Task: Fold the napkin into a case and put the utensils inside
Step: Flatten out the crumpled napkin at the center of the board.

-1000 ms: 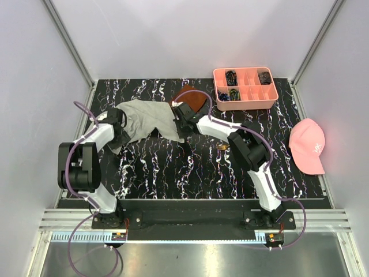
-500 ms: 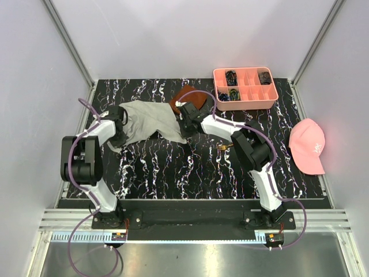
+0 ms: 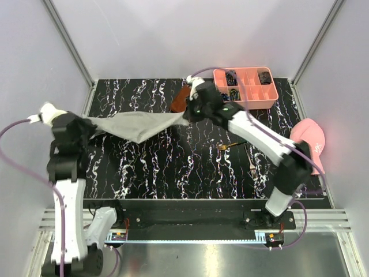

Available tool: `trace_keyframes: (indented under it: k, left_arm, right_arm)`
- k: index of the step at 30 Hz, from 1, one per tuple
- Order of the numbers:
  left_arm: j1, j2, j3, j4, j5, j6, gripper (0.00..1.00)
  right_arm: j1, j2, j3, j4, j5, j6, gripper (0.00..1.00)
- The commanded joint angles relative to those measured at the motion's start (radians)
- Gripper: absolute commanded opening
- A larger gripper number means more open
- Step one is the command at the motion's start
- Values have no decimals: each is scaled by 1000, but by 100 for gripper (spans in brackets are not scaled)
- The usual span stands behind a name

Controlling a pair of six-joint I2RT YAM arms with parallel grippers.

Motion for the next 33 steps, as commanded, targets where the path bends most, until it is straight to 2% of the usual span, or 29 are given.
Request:
trace_keyframes:
  k: [1, 5, 11, 14, 16, 20, 24, 28, 31, 32, 33]
  left_arm:
    - [7, -108, 179, -96, -115, -42, 0]
    - [1, -101, 481, -234, -294, -34, 0]
    - [-101, -116, 745, -274, -500, 33, 0]
    - [-161, -134, 756, -244, -528, 56, 0]
    - [-191, -150, 718, -166, -511, 87, 0]
    - [-207, -122, 571, -49, -493, 113, 0]
    - [-207, -21, 468, 41, -504, 121, 0]
    - [-171, 178, 373, 121, -471, 115, 0]
    - [-42, 379, 370, 121, -317, 15, 0]
    - [-11, 436, 379, 118, -216, -11, 0]
    - [24, 555, 389, 115, -185, -41, 0]
  right_arm:
    - [0, -248, -22, -3, -70, -37, 0]
    - [1, -468, -72, 9, -140, -53, 0]
    - [4, -734, -159, 71, -326, -56, 0]
    - [4, -808, -206, 136, -395, -10, 0]
    - [4, -814, -219, 160, -387, 15, 0]
    - [6, -733, -205, 149, -262, 62, 0]
    - [-11, -603, -155, 85, -35, 81, 0]
    - [-112, -453, -138, 127, -47, 115, 0]
    - [-149, -322, -115, 181, -67, 130, 0]
    - [-155, -252, -106, 186, -62, 127, 0]
    - [-161, -216, -96, 193, -60, 125, 0]
